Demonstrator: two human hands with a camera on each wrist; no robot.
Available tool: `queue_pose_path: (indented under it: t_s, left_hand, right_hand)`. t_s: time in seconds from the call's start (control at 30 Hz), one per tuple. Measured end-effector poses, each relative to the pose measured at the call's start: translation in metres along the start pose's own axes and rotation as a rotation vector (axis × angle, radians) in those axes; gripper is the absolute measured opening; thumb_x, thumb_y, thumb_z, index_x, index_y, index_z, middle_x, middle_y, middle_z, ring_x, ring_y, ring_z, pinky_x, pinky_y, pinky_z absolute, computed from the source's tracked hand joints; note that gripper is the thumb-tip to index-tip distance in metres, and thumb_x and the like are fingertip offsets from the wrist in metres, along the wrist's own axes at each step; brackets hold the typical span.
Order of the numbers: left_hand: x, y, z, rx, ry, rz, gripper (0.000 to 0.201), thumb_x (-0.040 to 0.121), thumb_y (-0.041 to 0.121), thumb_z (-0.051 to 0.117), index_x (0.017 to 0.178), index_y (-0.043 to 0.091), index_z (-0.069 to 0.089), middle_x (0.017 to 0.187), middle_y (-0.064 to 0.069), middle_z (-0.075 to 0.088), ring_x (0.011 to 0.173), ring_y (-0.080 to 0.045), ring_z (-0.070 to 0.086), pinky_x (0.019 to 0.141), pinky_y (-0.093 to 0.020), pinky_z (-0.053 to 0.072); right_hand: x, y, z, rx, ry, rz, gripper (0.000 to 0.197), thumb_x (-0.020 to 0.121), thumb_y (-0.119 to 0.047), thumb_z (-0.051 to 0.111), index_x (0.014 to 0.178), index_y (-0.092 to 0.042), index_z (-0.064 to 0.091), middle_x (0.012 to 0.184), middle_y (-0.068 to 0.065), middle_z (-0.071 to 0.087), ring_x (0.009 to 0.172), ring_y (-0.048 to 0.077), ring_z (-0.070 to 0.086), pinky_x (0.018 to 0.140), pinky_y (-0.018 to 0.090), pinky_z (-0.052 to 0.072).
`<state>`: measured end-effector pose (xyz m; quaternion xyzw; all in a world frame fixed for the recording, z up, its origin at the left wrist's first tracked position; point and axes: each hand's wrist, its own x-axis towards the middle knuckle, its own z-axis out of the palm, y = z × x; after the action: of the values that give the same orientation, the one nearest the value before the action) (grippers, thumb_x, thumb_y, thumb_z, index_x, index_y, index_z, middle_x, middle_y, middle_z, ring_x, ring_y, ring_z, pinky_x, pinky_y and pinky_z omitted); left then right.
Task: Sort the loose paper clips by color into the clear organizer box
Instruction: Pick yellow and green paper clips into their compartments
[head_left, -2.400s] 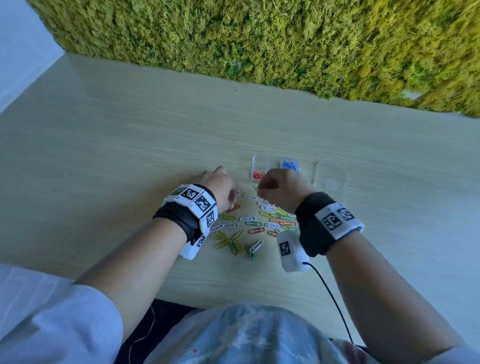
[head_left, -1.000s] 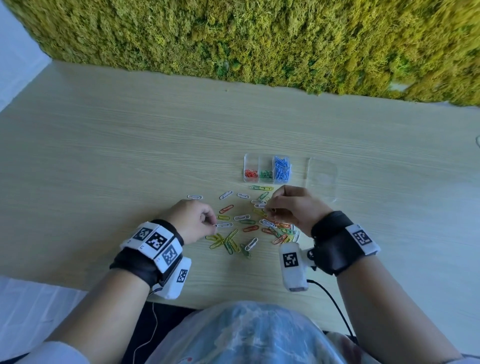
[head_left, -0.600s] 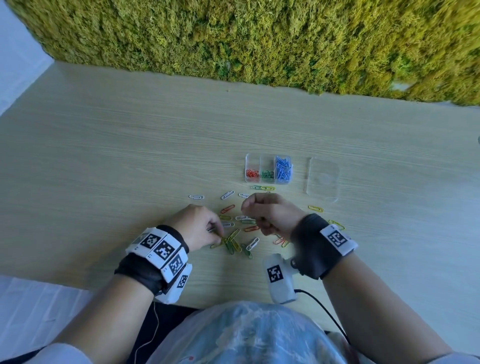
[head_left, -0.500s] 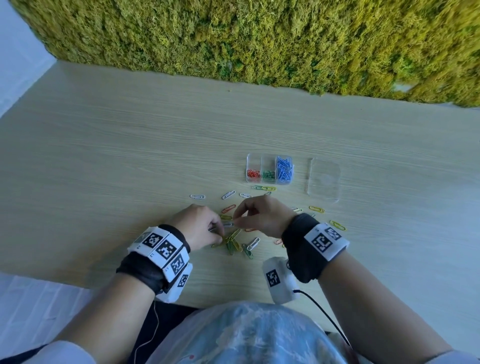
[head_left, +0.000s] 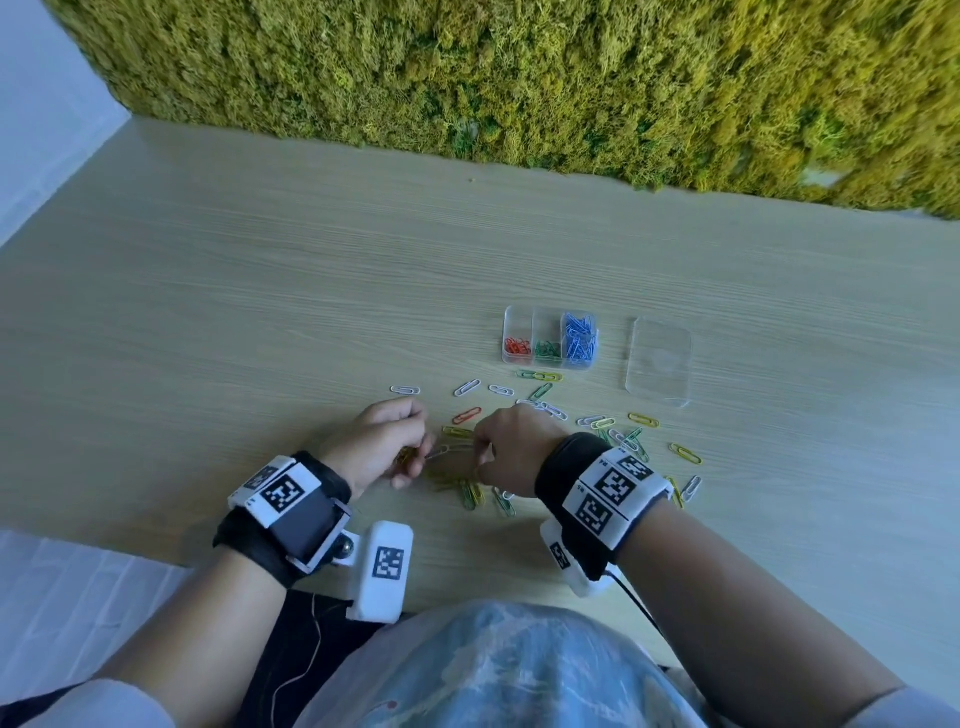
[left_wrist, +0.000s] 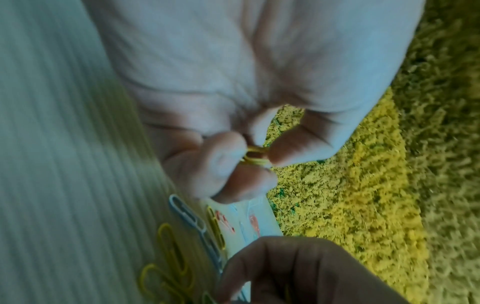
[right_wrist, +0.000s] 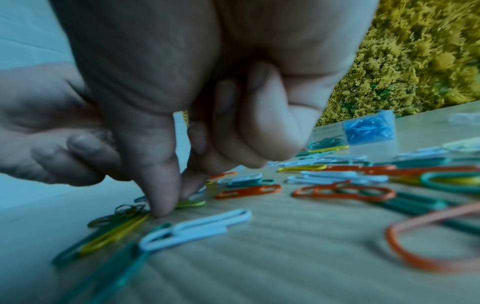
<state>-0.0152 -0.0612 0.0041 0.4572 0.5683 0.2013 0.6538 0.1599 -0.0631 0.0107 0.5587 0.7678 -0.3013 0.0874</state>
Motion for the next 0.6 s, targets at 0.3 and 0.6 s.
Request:
queue_pose_path:
  t_s: [0.3,0.6]
  left_hand:
    - [-0.006,-0.004,0.000,0.665,0.019,0.081,0.012,0.069,0.030,0.063,0.079,0.032,0.057,0.055,0.012,0.048,0.049,-0.008,0.042,0.052,-0.023,0.034]
    - [-0.006,0.001,0.009,1.079,0.070,0.201,0.007,0.081,0.024,0.063,0.082,0.027,0.069,0.060,0.020,0.045,0.062,-0.003,0.048,0.058,-0.017,0.035]
  right_hand:
    - [0.002,0.000,0.002,0.017,-0.024,0.003,0.017,0.083,-0.024,0.057,0.093,-0.018,0.069,0.097,0.001,0.069,0.080,0.017,0.057,0.065,0.025,0.044]
    - [-0.009,0.017,-0.003,1.083,-0.055,0.047,0.011,0.073,-0.002,0.061,0.070,-0.012,0.056,0.061,0.008,0.054,0.050,0.016,0.048,0.049,0.025,0.041]
